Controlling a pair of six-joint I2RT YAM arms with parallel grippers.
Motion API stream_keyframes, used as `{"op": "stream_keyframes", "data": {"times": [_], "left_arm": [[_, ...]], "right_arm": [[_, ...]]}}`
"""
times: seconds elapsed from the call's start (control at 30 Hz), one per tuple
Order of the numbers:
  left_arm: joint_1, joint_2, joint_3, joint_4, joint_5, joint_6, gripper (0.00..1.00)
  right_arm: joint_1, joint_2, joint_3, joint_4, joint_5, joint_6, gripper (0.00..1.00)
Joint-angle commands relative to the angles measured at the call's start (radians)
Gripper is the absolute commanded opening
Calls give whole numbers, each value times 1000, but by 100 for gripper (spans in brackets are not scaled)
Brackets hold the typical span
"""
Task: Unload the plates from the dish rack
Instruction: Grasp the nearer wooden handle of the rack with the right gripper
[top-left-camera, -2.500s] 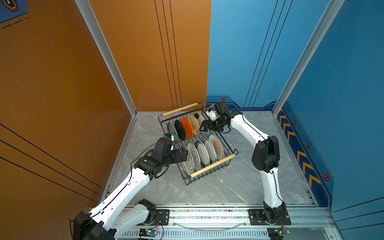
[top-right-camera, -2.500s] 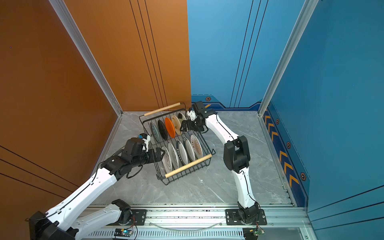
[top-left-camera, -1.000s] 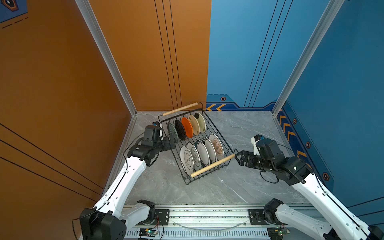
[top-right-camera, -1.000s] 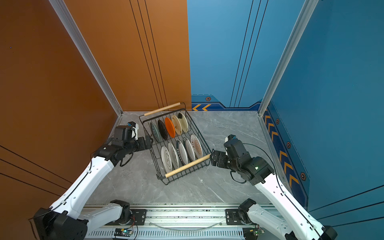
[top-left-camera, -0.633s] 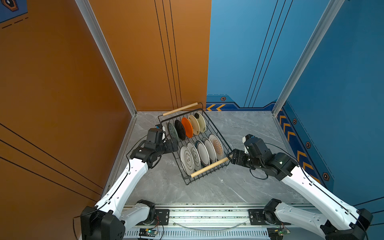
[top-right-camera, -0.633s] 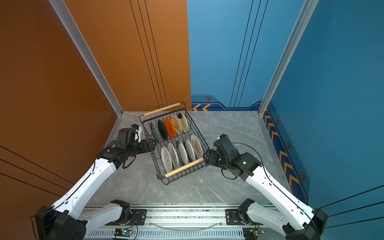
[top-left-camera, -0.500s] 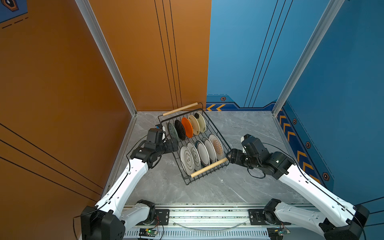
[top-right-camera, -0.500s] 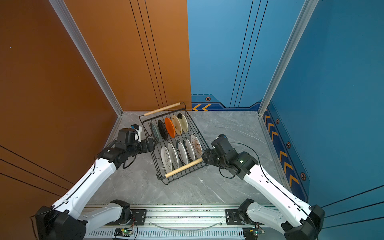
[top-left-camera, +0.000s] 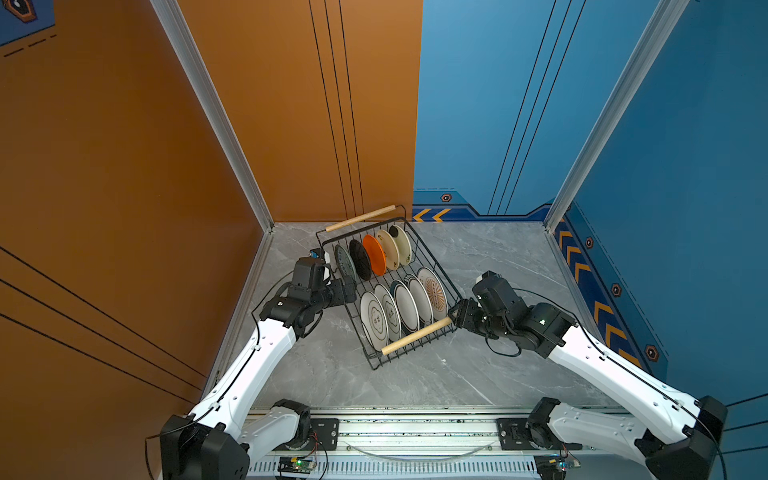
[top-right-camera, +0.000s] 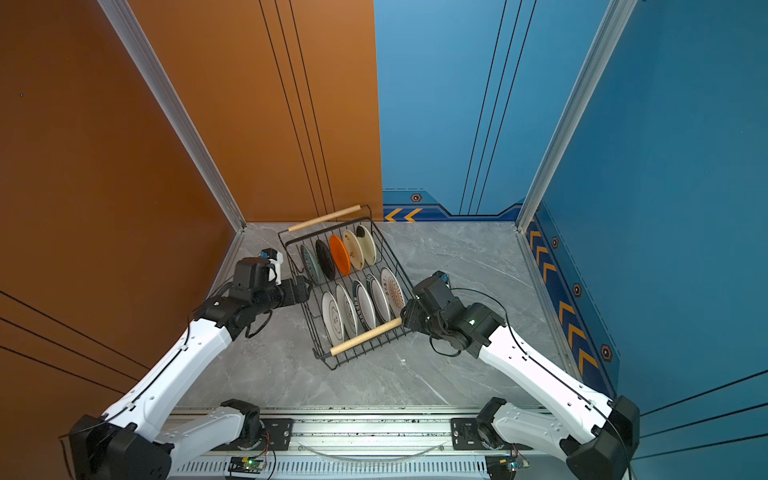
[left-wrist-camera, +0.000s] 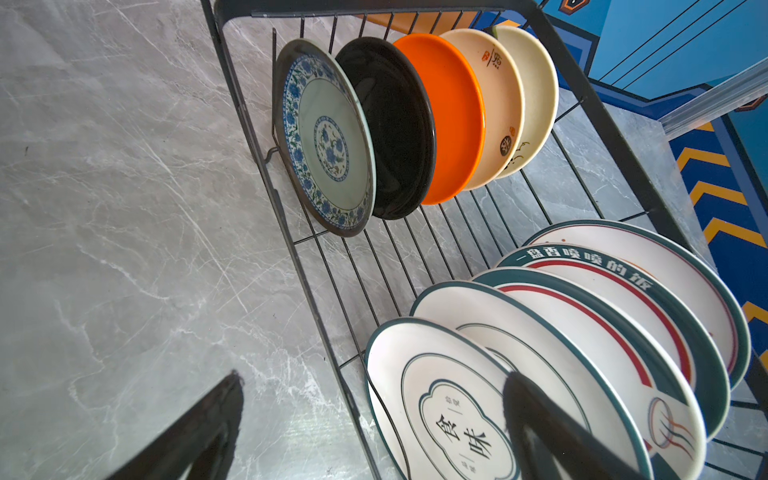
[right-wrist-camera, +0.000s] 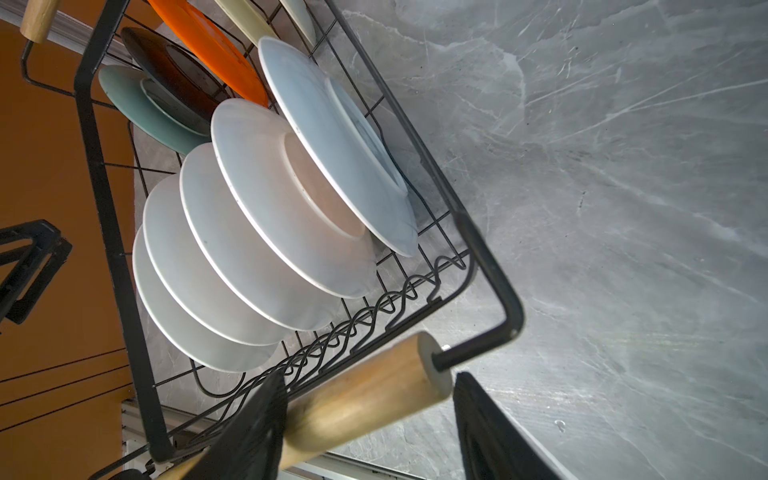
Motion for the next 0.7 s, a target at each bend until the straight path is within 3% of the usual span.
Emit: {"op": "stream_keyframes", "data": {"times": [0.0, 0.37, 0.67], "left_arm": [[-3, -7, -26, 18, 0, -4, 98], [-2, -37, -60, 19, -11, -7, 98], [15, -37, -80, 13, -28, -14, 98]], "right_arm": [[5, 18, -1, -1, 47, 38, 60], [20, 135, 65, -3, 69, 65, 43], [-16, 304, 197, -50, 70, -30, 28]]}}
